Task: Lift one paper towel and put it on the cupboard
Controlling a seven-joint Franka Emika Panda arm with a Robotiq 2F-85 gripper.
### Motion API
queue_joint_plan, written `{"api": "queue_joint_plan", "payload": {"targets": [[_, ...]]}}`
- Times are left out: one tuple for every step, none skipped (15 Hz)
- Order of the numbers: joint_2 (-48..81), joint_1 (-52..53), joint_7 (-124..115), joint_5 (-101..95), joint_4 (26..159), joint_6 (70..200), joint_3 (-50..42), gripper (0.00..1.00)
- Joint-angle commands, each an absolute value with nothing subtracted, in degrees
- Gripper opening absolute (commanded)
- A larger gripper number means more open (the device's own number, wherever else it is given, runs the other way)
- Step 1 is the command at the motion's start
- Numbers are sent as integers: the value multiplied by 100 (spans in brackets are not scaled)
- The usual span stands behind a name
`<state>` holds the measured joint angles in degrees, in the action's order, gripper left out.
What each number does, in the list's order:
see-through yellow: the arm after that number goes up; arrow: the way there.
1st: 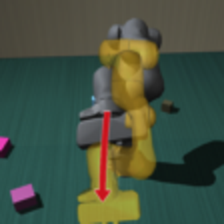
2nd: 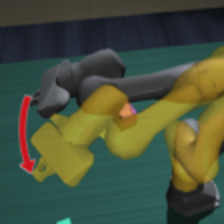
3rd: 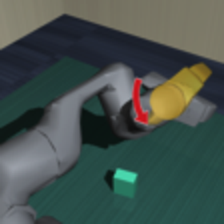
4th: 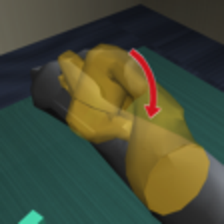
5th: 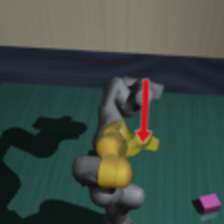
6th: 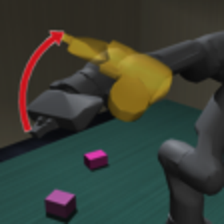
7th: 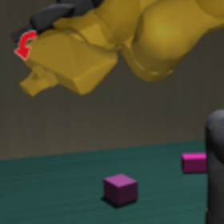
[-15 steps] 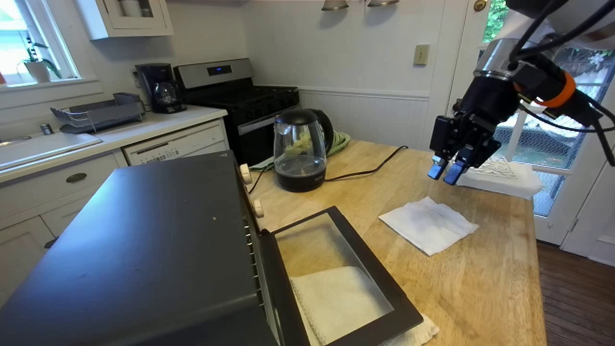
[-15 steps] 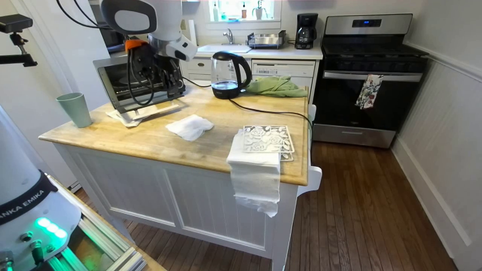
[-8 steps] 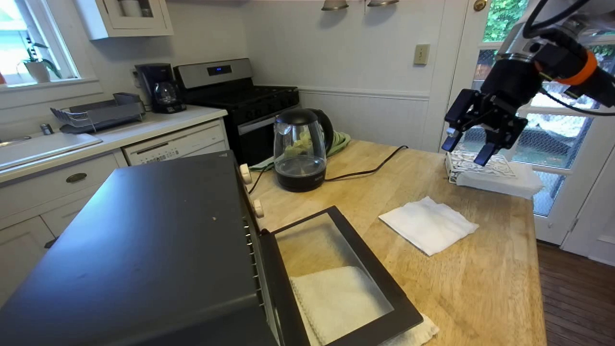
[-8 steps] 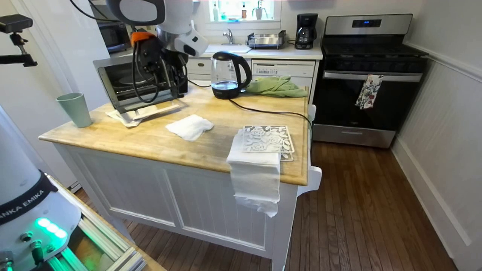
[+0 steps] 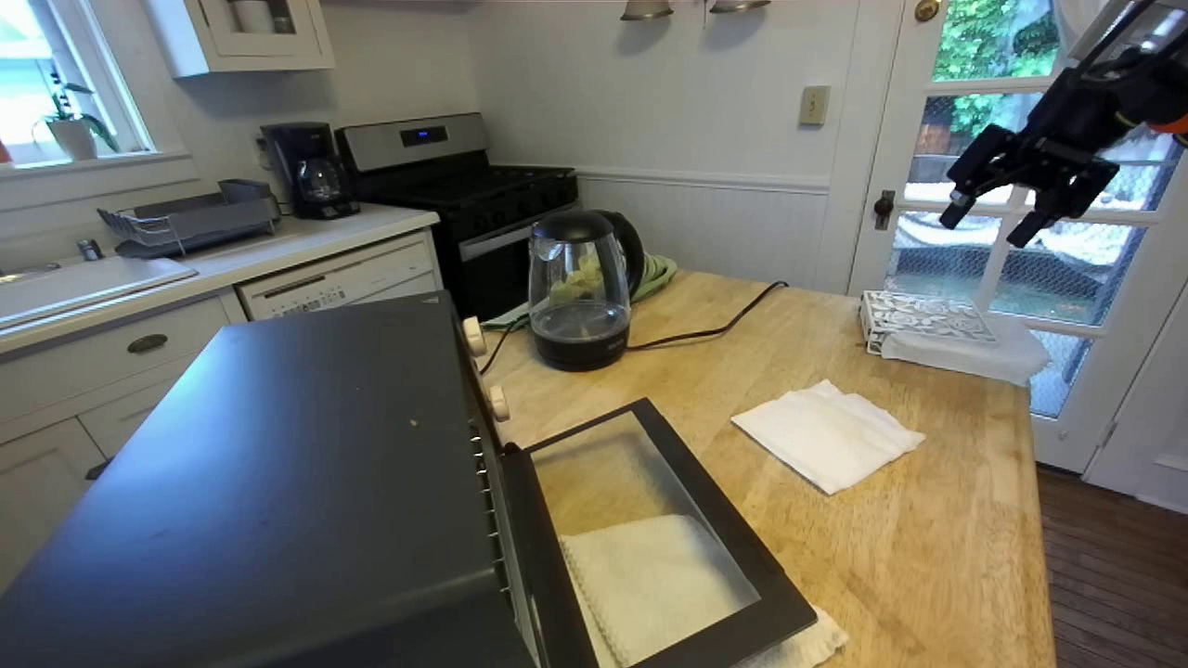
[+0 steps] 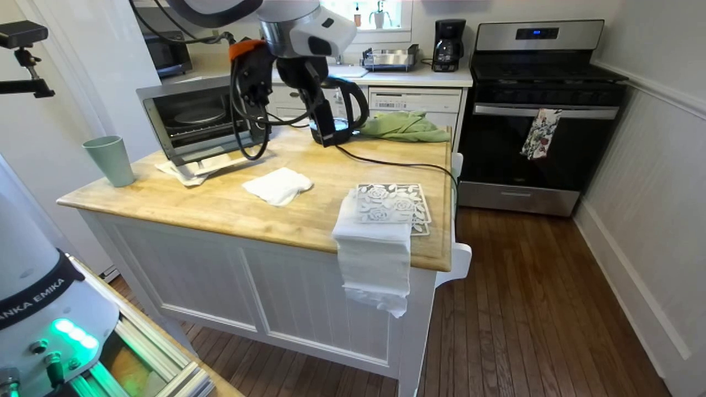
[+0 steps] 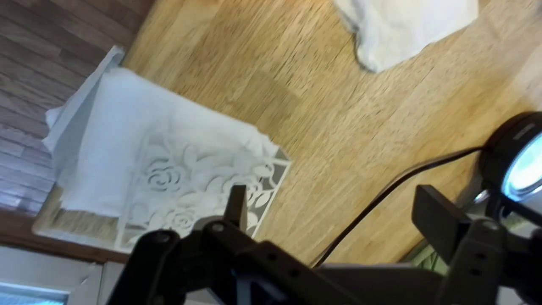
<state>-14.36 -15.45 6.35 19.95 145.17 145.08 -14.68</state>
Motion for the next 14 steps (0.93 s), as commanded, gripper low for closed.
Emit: {"api": "queue_joint_plan", "payload": {"targets": [[-1616,-1735,420,1534,14630,15405,-1602,100],[-1611,-1758,406,1481,14647,15718,-1625,100],[-1612,-1801,376,1366,14678,16005,-1625,100],[-1613,-1853,335,1215,14709,16234,-1603,100],[-1621,-1933,317,978,14724,16287,-1573,100],[-1630,-2003,298,758,14723,16283,-1558,100],[-1698,-2081,309,497,14726,16121,-1544,100],[-1752,-2116,321,314,14706,16017,-1548,100],[-1818,-2100,418,204,14683,15891,-1585,100],[-1919,-2044,530,187,14643,15653,-1642,100],[-2005,-1994,608,185,14622,15437,-1679,100],[-2082,-1911,649,296,14574,15169,-1726,100],[-1752,-1921,509,319,14551,15622,-1705,100],[-1813,-1915,514,321,14547,15548,-1705,100]]}}
